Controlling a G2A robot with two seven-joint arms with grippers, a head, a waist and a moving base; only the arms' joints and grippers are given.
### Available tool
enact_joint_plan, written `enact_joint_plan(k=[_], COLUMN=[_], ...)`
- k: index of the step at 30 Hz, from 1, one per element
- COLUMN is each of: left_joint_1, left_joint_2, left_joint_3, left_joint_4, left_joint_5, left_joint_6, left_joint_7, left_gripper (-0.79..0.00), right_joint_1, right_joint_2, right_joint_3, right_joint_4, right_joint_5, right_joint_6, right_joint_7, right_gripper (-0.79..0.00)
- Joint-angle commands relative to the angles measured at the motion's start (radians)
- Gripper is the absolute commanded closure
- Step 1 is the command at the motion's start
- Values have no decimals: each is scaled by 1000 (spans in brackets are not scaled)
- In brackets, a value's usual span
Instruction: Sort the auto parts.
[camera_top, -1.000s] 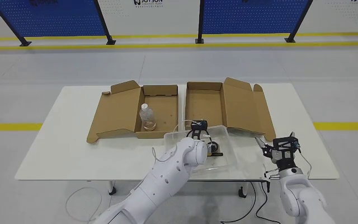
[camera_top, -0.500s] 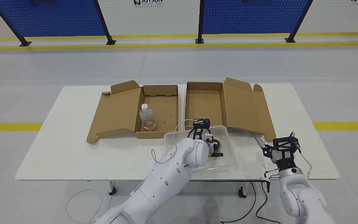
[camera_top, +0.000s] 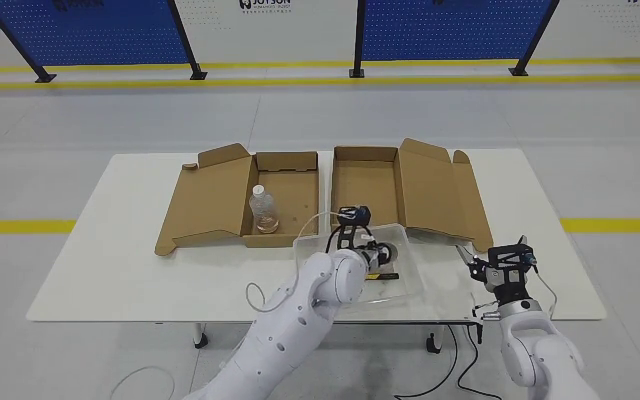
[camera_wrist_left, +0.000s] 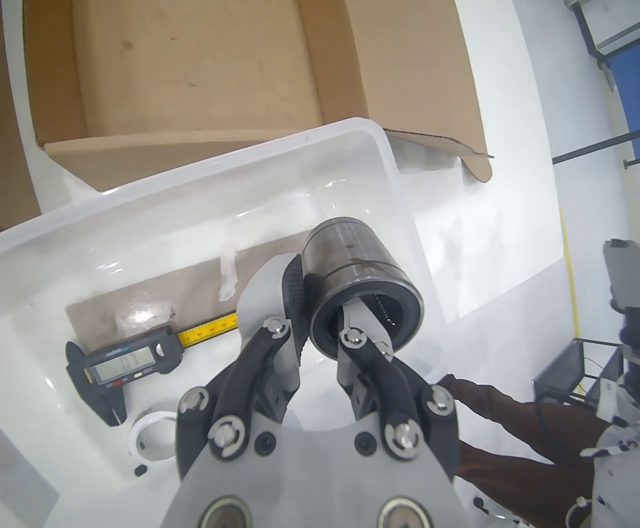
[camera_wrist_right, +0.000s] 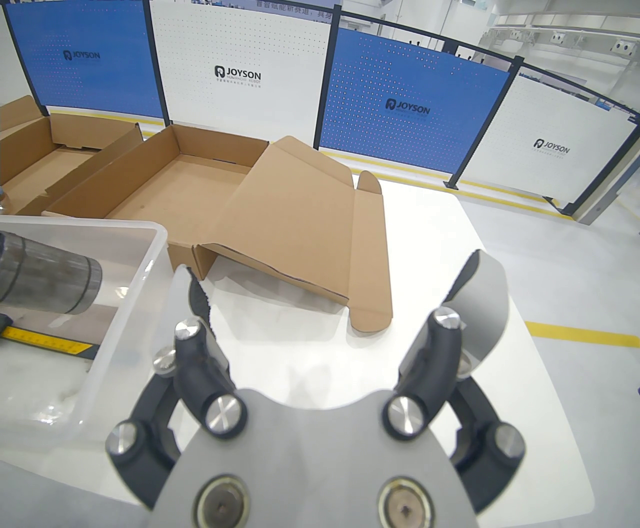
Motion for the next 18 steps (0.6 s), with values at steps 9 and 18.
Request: enact_joint_plan(k=[9,18], left_joint_1=[116,172], left_joint_2=[30,42], left_joint_3=[-44,-70], left_joint_4=[-214,-273], left_joint_5=[90,124], left_joint_6=[5,10], left_joint_7=[-47,-47], left_gripper=[0,0], right_joint_1=[0,0], right_joint_2=[0,0], right_joint_3=[0,0], right_joint_4=[0,0], right_joint_5=[0,0], right_joint_6=[0,0], right_joint_7=[0,0], right_gripper=[-785,-785])
